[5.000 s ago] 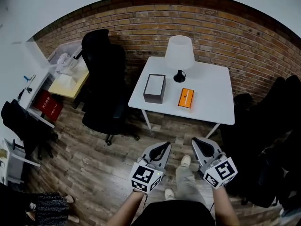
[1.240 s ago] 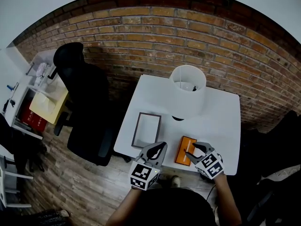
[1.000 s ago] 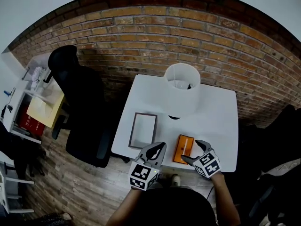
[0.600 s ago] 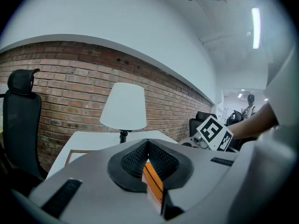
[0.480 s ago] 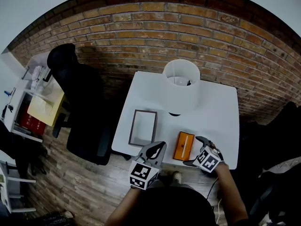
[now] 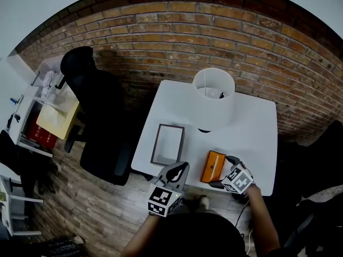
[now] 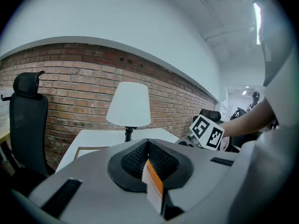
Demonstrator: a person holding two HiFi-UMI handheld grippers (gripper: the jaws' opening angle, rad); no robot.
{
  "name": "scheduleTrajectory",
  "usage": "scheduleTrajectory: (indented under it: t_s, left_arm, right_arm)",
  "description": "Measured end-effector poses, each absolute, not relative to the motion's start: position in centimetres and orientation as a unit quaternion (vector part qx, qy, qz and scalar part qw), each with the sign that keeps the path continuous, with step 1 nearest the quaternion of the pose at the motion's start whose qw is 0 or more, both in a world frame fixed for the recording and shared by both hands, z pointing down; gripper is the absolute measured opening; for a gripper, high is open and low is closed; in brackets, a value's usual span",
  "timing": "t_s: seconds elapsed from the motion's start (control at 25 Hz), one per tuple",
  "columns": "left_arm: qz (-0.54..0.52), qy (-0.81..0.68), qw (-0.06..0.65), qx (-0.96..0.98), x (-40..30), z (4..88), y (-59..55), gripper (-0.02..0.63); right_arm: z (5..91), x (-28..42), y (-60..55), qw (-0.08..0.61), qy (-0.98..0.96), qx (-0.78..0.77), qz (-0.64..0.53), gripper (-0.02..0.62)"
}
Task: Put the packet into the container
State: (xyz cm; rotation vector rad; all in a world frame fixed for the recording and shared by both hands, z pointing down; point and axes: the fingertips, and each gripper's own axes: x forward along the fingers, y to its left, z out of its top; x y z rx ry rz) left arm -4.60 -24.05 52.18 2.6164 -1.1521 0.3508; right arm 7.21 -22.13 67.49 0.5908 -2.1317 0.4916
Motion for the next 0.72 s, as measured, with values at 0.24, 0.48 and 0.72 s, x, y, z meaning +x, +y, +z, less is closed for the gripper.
scheduleTrajectory:
  t_s: [0.24, 0.48, 0.72]
  left_arm:
    - [0.117, -0.38, 0.13, 0.908, -4.0, 52.2, -24.6, 0.006]
    - [0.122, -0.352, 0.13, 0.919, -3.1, 52.5, -25.3, 0.006]
    - [0.126, -0.339, 0.129, 0.923, -3.3, 52.6, -25.0, 0.006]
  right_arm:
    - [66.6, 8.0, -22.7, 0.332, -0.804, 0.419, 0.258, 0.584]
    - [67.3, 7.5, -23.0, 0.263, -0.734, 0.541, 0.315, 0.584]
    - [69.3, 7.0, -24.4, 0.263, -0.705, 0.578, 0.317, 0.584]
